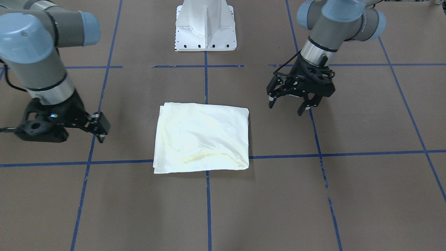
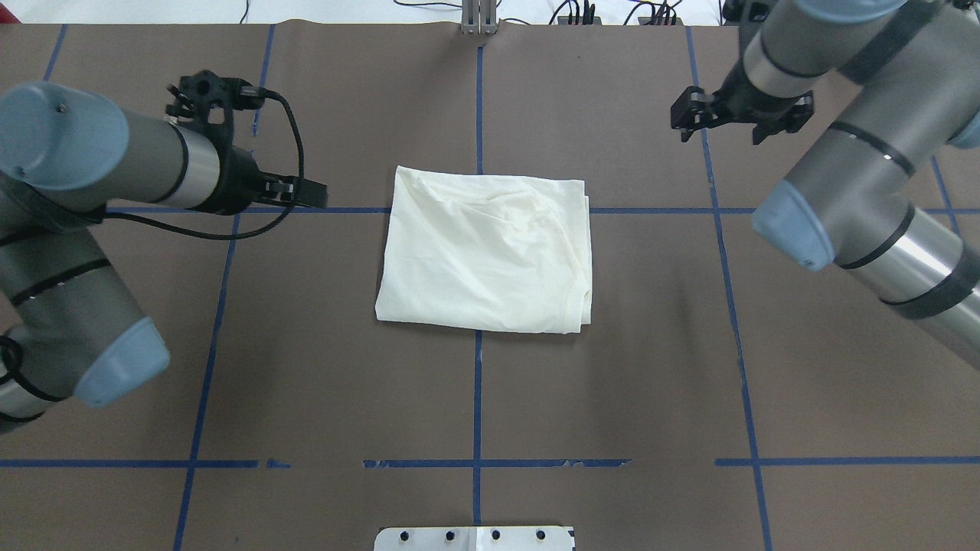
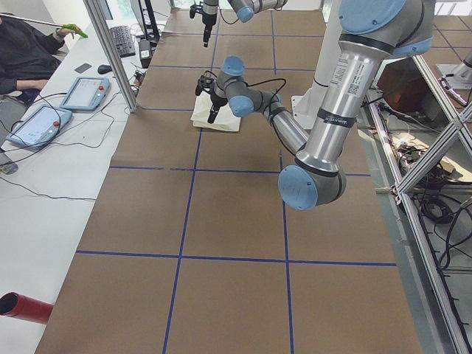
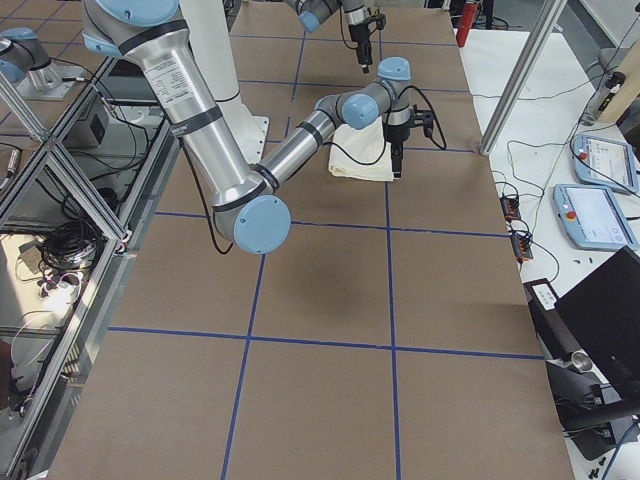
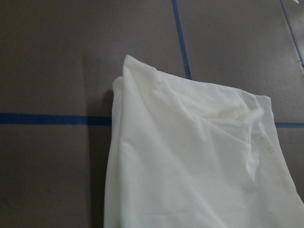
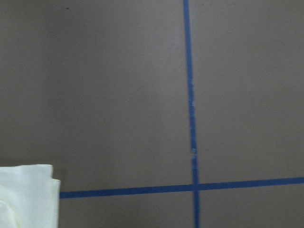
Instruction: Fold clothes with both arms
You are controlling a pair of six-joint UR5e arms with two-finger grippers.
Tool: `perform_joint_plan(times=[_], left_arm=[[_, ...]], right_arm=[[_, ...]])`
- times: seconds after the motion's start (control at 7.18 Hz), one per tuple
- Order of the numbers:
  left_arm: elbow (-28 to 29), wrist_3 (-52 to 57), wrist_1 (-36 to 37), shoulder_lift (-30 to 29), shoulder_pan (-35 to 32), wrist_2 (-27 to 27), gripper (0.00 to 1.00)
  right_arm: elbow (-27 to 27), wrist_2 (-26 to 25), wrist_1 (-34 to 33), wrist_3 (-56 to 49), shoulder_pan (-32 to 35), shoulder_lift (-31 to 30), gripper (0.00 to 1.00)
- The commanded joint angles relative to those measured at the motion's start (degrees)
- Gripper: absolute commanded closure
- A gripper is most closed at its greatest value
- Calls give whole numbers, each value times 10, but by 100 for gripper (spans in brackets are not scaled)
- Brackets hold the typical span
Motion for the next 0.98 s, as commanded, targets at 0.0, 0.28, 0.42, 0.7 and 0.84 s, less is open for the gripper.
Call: perform_joint_plan(times=[0.0,0.28,0.42,0.7,0.84], left_arm=[[-55,303,100,95,-156,-34,0],[-15,468,103,172,-330,-168,0],[22,468,99,213,-380,-218,0],[95,468,95,253,-384,-228,0],[97,471,90,259,-408,-227,0]], right_arm=[[25,77,-37,-261,146,-93,0],[17,127,-39,-406,246,-168,0],[17,147,-36,-415,254,-216,0],[33,145,1,-415,273,-342,0],[34,144,29,-413,291,-375,0]])
